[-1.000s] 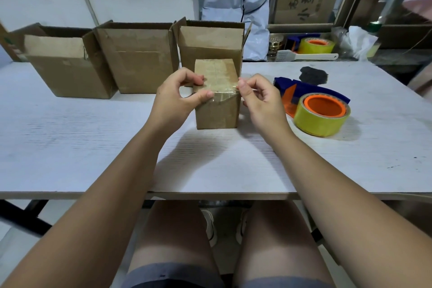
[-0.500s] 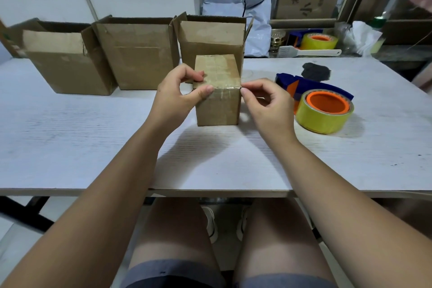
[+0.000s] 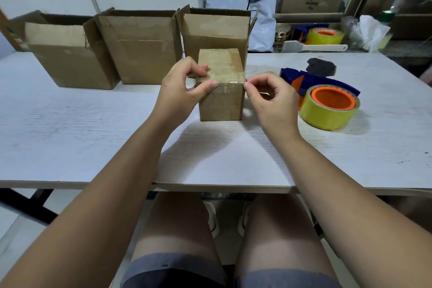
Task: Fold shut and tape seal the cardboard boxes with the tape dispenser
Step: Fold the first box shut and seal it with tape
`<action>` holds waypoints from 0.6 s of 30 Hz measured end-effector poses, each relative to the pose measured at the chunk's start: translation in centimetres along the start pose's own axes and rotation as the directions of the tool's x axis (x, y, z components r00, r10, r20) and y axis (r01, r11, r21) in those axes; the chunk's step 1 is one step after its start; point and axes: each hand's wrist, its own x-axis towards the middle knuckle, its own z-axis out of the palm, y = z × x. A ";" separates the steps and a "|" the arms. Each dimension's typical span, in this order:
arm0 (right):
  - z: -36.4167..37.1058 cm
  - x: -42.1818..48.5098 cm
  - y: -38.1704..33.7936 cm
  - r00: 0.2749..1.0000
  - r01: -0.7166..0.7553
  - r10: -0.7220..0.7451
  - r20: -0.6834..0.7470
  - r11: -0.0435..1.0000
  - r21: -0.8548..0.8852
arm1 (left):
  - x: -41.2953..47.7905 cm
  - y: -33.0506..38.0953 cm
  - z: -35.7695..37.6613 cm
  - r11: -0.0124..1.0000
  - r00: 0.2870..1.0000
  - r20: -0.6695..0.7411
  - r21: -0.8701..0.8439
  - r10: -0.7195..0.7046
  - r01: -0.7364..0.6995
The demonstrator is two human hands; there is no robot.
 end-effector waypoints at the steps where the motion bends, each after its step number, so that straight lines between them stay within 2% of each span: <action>1: 0.0 0.0 0.0 1.000 0.012 -0.012 0.002 1.000 -0.008 | 0.0 0.0 0.0 1.000 1.000 0.001 0.001 0.002 -0.002; 8: -0.1 0.0 0.3 0.998 0.049 -0.047 0.034 0.998 -0.043 | 0.0 0.0 0.1 1.000 1.000 -0.006 0.013 0.022 -0.022; 11: -0.3 0.1 0.2 0.997 -0.024 0.024 0.070 1.000 -0.001 | 0.2 0.0 0.0 0.999 1.000 0.002 0.028 0.028 -0.028; 13: -0.3 0.3 0.1 0.987 -0.111 0.096 0.130 0.987 0.113 | 0.3 -0.1 0.0 0.998 0.999 0.004 0.048 0.040 -0.041; 15: -0.3 0.5 0.0 0.968 -0.136 0.092 0.235 0.975 0.176 | 0.3 -0.2 0.1 0.996 0.998 -0.003 0.058 0.063 -0.063; 18: 0.3 1.6 0.0 0.926 -0.097 0.065 0.371 0.993 0.067 | 0.2 -0.4 0.3 0.995 0.996 -0.006 0.047 0.093 -0.093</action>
